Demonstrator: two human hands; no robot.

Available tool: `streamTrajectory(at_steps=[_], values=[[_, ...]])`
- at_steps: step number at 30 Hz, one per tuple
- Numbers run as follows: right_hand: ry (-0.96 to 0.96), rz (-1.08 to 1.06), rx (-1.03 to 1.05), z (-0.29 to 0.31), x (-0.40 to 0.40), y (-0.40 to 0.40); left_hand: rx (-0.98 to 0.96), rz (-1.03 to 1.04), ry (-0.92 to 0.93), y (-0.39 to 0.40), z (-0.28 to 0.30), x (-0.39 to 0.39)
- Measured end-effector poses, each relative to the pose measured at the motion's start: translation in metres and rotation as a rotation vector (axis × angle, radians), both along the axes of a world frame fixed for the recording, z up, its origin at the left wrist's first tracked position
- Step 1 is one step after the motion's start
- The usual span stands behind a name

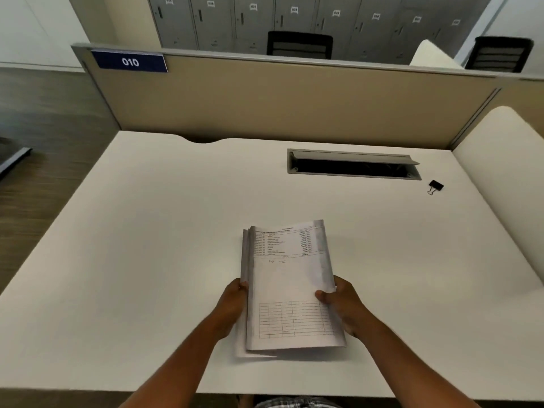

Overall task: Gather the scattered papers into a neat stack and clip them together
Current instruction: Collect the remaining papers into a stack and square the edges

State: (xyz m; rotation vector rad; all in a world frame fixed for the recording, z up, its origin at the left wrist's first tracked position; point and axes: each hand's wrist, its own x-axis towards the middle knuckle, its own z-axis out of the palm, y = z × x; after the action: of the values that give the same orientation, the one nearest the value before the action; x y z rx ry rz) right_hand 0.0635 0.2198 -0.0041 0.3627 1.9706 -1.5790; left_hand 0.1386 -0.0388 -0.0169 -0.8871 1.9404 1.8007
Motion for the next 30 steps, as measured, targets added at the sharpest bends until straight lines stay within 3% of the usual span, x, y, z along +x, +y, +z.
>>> streamTrajectory(at_steps=[6, 11, 15, 18, 22, 25, 30], values=[[-0.014, 0.051, 0.046, 0.000, 0.001, 0.019, 0.058, -0.009, 0.056, 0.040, 0.007, -0.013], [0.089, 0.023, 0.174, 0.005, -0.015, 0.034, 0.085, 0.035, 0.121, 0.056, 0.012, -0.021], [0.030, -0.048, -0.077, 0.022, -0.039, 0.055, 0.192, 0.033, 0.194, 0.069, 0.031, -0.022], [-0.018, 0.032, -0.297, 0.041, -0.056, 0.068, 0.238, -0.014, 0.241, 0.081, 0.053, -0.028], [0.083, -0.024, -0.266, 0.055, -0.069, 0.077, 0.221, -0.031, 0.317, 0.095, 0.069, -0.040], [0.203, -0.117, -0.253, 0.057, -0.075, 0.080, 0.081, 0.018, 0.355, 0.105, 0.072, -0.049], [0.435, -0.149, -0.172, 0.069, -0.072, 0.076, -0.413, 0.115, 0.491, 0.138, 0.069, -0.056]])
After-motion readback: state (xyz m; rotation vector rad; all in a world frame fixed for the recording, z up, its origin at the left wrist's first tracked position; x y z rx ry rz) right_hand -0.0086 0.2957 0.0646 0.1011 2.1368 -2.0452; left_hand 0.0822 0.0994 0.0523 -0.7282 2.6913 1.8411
